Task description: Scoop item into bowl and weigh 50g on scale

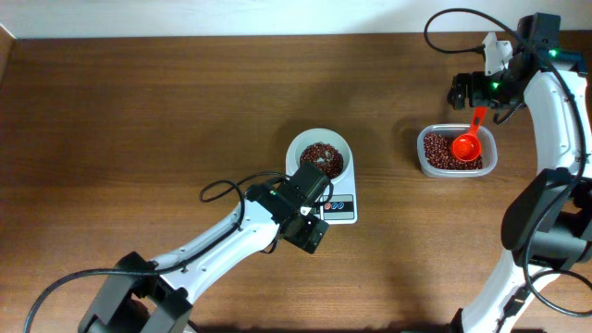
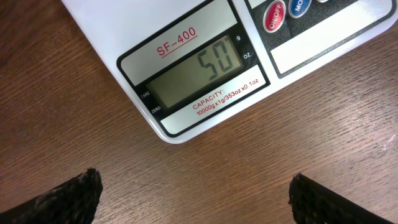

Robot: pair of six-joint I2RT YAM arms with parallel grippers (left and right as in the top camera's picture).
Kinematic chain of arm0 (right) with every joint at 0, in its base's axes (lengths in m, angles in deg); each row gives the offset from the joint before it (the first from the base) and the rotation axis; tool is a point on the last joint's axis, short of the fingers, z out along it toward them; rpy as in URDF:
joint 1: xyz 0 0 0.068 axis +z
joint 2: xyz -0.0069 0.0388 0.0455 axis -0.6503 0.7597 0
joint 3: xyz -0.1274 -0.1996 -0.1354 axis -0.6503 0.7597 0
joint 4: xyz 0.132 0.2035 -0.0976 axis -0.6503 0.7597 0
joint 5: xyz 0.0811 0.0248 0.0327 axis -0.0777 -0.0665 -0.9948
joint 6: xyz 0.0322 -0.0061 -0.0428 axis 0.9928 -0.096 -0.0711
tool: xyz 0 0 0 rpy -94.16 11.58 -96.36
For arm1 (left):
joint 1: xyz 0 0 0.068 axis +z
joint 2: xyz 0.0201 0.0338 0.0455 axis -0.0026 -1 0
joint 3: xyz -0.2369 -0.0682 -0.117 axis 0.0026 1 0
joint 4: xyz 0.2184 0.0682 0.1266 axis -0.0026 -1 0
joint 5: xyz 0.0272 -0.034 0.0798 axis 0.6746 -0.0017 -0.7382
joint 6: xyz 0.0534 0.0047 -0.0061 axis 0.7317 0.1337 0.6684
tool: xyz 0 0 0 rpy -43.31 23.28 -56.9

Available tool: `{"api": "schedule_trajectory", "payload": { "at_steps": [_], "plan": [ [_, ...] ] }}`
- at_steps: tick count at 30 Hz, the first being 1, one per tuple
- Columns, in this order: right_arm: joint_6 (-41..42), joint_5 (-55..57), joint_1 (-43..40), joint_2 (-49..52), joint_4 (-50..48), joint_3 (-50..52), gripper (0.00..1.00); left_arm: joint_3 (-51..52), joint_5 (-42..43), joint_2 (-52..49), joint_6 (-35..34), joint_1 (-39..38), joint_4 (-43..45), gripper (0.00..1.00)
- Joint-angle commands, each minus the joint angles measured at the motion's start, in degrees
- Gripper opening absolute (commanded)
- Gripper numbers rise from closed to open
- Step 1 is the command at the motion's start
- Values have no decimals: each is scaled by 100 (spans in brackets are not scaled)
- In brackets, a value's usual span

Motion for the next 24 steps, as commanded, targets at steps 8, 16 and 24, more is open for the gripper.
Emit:
{"api": "schedule_trajectory", "payload": {
  "at_steps": [8,16,24],
  "plan": [
    [-20,-92,33,13,-7,37,99,37,-85,1499,92,-28,-92,99],
    [-20,-92,33,13,-7,37,99,39,-90,3637,94,-28,-433,99],
    [-20,-92,33,13,-7,37,99,514,-90,6081,92,-26,-345,99]
  ]
}}
